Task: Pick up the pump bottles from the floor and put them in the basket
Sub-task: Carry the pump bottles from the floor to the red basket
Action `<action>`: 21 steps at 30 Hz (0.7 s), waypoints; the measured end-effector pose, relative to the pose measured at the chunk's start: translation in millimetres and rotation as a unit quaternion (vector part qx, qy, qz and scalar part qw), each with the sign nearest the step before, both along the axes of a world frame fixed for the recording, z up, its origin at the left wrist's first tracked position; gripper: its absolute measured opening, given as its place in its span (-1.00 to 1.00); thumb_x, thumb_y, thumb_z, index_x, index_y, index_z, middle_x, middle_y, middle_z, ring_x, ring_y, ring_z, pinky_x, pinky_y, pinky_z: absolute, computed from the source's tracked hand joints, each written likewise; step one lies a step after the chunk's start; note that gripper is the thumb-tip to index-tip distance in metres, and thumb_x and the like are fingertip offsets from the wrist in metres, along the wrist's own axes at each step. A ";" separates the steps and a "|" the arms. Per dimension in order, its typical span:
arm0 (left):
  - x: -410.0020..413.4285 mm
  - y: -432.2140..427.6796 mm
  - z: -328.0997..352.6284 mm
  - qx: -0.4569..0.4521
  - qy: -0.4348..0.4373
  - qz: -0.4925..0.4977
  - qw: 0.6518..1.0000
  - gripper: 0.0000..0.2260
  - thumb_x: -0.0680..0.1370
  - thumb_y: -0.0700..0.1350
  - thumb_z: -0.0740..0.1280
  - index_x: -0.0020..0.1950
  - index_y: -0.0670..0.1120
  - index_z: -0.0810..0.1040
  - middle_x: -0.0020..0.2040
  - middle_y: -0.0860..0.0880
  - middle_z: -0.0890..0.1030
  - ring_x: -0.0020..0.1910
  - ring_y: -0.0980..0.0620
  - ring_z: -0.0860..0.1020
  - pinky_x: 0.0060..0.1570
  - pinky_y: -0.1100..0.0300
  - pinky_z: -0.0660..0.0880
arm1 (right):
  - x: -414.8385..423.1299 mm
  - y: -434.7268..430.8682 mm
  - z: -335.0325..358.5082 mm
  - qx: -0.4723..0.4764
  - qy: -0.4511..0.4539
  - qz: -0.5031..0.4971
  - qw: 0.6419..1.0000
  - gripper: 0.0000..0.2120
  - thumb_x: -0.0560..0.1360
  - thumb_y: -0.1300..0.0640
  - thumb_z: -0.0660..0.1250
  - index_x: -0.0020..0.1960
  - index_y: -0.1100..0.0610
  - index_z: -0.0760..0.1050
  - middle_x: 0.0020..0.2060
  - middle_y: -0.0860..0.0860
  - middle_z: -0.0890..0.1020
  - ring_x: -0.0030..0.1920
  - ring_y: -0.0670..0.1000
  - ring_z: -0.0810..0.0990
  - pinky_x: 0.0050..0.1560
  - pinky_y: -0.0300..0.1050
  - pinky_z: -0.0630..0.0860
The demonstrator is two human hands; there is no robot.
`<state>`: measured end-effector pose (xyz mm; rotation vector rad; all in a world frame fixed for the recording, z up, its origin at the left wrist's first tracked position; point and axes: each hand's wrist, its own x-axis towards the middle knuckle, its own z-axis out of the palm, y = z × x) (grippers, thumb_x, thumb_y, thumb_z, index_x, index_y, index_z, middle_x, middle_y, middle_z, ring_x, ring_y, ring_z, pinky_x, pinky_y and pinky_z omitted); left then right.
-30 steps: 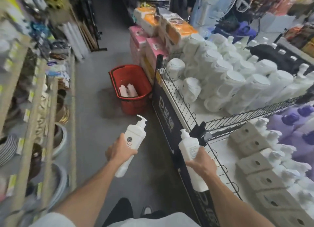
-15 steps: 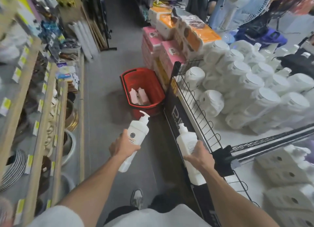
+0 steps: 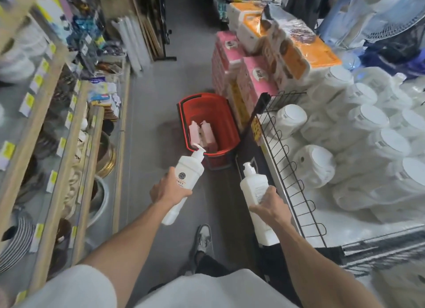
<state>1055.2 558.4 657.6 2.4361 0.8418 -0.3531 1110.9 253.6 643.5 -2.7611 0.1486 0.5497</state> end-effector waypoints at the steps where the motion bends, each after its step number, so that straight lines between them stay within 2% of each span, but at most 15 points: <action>1: 11.0 3.4 -0.5 0.000 0.000 0.005 1.000 -0.43 0.29 0.10 0.53 0.12 0.00 0.30 0.14 -0.03 0.56 0.03 -0.17 0.56 -0.12 0.08 0.38 | 13.3 3.0 -1.0 0.002 0.002 0.003 1.000 -0.35 0.28 -0.14 0.54 0.12 0.00 0.19 -0.06 -0.02 0.56 -0.16 0.03 0.61 -0.26 -0.09 0.54; 5: 55.0 16.4 -0.2 0.002 0.005 0.025 1.000 -0.42 0.27 0.11 0.53 0.09 0.03 0.27 0.08 -0.05 0.57 0.00 -0.19 0.57 -0.14 0.06 0.39 | 65.7 12.5 -3.1 0.006 0.002 0.004 1.000 -0.37 0.24 -0.13 0.53 0.10 -0.01 0.22 -0.10 -0.03 0.56 -0.19 0.05 0.61 -0.17 0.00 0.62; 9: 95.6 26.1 -0.2 0.003 0.004 0.039 0.999 -0.41 0.26 0.12 0.54 0.10 0.02 0.28 0.07 -0.06 0.57 -0.01 -0.19 0.56 -0.15 0.06 0.40 | 117.9 21.7 -2.2 0.019 0.009 0.015 1.000 -0.39 0.22 -0.12 0.52 0.07 -0.02 0.22 -0.14 -0.02 0.58 -0.23 0.07 0.64 -0.22 -0.01 0.59; 18: 180.0 51.2 -6.2 0.004 0.005 0.058 0.998 -0.39 0.26 0.13 0.55 0.12 0.02 0.29 0.11 -0.06 0.59 0.03 -0.22 0.57 -0.10 0.03 0.43 | 210.7 53.6 0.3 0.020 0.012 0.043 0.999 -0.37 0.27 -0.12 0.54 0.14 -0.01 0.22 -0.08 -0.01 0.58 -0.17 0.07 0.63 -0.34 -0.15 0.42; 21: 207.4 62.3 -11.1 -0.005 0.006 0.060 0.998 -0.37 0.25 0.14 0.56 0.13 0.01 0.29 0.13 -0.06 0.59 0.04 -0.21 0.58 -0.10 0.03 0.44 | 237.5 68.3 -2.7 0.015 0.009 0.043 0.999 -0.36 0.30 -0.10 0.55 0.18 0.02 0.23 -0.04 0.02 0.58 -0.12 0.09 0.61 -0.32 -0.14 0.39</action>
